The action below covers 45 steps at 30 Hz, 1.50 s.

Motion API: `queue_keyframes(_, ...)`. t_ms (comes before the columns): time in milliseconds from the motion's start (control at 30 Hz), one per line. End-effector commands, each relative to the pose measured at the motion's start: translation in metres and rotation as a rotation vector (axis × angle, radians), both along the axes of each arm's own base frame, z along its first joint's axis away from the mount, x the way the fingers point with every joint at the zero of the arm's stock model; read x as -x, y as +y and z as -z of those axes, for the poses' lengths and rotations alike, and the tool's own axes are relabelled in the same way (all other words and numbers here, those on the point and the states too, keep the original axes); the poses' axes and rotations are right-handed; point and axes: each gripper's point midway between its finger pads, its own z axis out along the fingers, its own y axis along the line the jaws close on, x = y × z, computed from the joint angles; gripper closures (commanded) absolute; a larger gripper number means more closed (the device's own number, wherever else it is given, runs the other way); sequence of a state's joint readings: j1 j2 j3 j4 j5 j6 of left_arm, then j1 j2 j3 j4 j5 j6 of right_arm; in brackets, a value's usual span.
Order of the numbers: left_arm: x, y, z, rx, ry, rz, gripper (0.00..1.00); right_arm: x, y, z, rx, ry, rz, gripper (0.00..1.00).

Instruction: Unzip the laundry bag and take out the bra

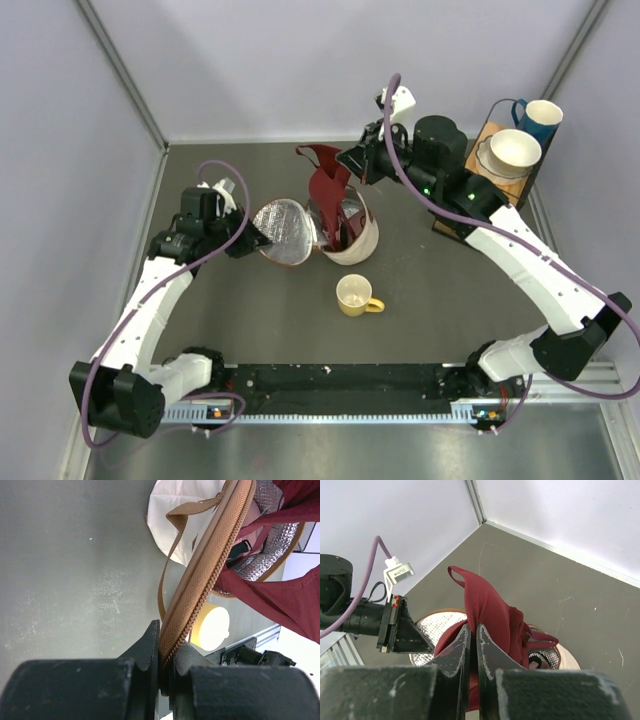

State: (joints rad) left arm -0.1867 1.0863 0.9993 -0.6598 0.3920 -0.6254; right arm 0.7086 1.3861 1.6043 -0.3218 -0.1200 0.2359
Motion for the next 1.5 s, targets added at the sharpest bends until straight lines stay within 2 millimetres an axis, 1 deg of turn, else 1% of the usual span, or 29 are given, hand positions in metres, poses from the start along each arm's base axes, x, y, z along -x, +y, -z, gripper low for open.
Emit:
queue_keyframes(0,-0.007,0.000,-0.028,0.015,-0.089,-0.002,1.00,-0.002,-0.005,-0.020,-0.042,-0.052,0.015,1.00)
queue_keyframes(100,-0.007,-0.001,-0.031,0.023,-0.096,0.003,1.00,-0.006,-0.002,-0.007,-0.022,-0.031,0.015,1.00)
queue_keyframes(167,-0.006,-0.003,-0.031,0.028,-0.092,0.015,1.00,-0.010,0.000,0.006,-0.001,-0.013,0.015,1.00)
queue_keyframes(200,-0.004,-0.004,-0.033,0.036,-0.096,0.022,1.00,-0.016,0.002,0.016,0.017,0.003,0.022,1.00)
queue_keyframes(300,-0.001,-0.005,-0.035,0.045,-0.100,0.029,1.00,-0.026,0.005,0.045,0.050,0.054,0.033,1.00)
queue_keyframes(333,-0.001,-0.005,-0.036,0.045,-0.106,0.028,1.00,-0.031,0.007,0.062,0.074,0.083,0.041,1.00)
queue_keyframes(400,0.000,-0.005,-0.035,0.044,-0.098,0.030,1.00,-0.037,0.007,0.080,0.100,0.107,0.057,1.00)
queue_keyframes(433,0.000,-0.005,-0.036,0.042,-0.102,0.032,1.00,-0.043,0.008,0.102,0.133,0.141,0.074,1.00)
queue_keyframes(500,0.000,-0.004,-0.037,0.037,-0.106,0.027,1.00,-0.048,0.008,0.121,0.164,0.165,0.089,1.00)
queue_keyframes(567,0.002,-0.003,-0.038,0.036,-0.104,0.025,1.00,-0.053,0.008,0.150,0.209,0.209,0.105,1.00)
queue_keyframes(667,0.001,-0.003,-0.043,0.037,-0.117,0.023,1.00,-0.062,0.001,0.185,0.280,0.245,0.163,1.00)
queue_keyframes(800,0.002,-0.003,-0.043,0.037,-0.117,0.023,1.00,-0.069,-0.002,0.213,0.335,0.276,0.191,1.00)
queue_keyframes(867,0.002,-0.003,-0.043,0.039,-0.116,0.025,1.00,-0.072,-0.002,0.219,0.348,0.282,0.200,1.00)
queue_keyframes(900,0.003,-0.003,-0.043,0.037,-0.113,0.025,1.00,-0.075,-0.003,0.227,0.364,0.290,0.210,1.00)
queue_keyframes(933,0.002,-0.002,-0.043,0.036,-0.116,0.022,1.00,-0.076,-0.004,0.230,0.369,0.294,0.215,1.00)
queue_keyframes(1000,0.002,-0.001,-0.043,0.030,-0.116,0.015,1.00,-0.081,-0.008,0.237,0.379,0.306,0.231,1.00)
queue_keyframes(1100,0.001,0.002,-0.048,0.021,-0.136,-0.001,1.00,-0.085,-0.014,0.243,0.394,0.311,0.249,1.00)
queue_keyframes(1200,0.000,0.006,-0.054,0.015,-0.155,-0.016,1.00,-0.088,-0.025,0.245,0.425,0.296,0.281,1.00)
queue_keyframes(1233,0.000,0.007,-0.055,0.014,-0.156,-0.020,1.00,-0.088,-0.029,0.242,0.425,0.291,0.289,1.00)
queue_keyframes(1267,0.001,0.008,-0.056,0.014,-0.153,-0.023,1.00,-0.089,-0.031,0.239,0.424,0.286,0.293,1.00)
queue_keyframes(1367,0.003,0.007,-0.067,0.032,-0.170,-0.021,1.00,-0.086,-0.035,0.228,0.424,0.263,0.302,1.00)
queue_keyframes(1433,0.003,0.006,-0.071,0.039,-0.187,-0.020,1.00,-0.087,-0.036,0.226,0.427,0.257,0.303,1.00)
queue_keyframes(1467,0.003,0.007,-0.070,0.034,-0.185,-0.022,1.00,-0.087,-0.035,0.230,0.437,0.259,0.301,1.00)
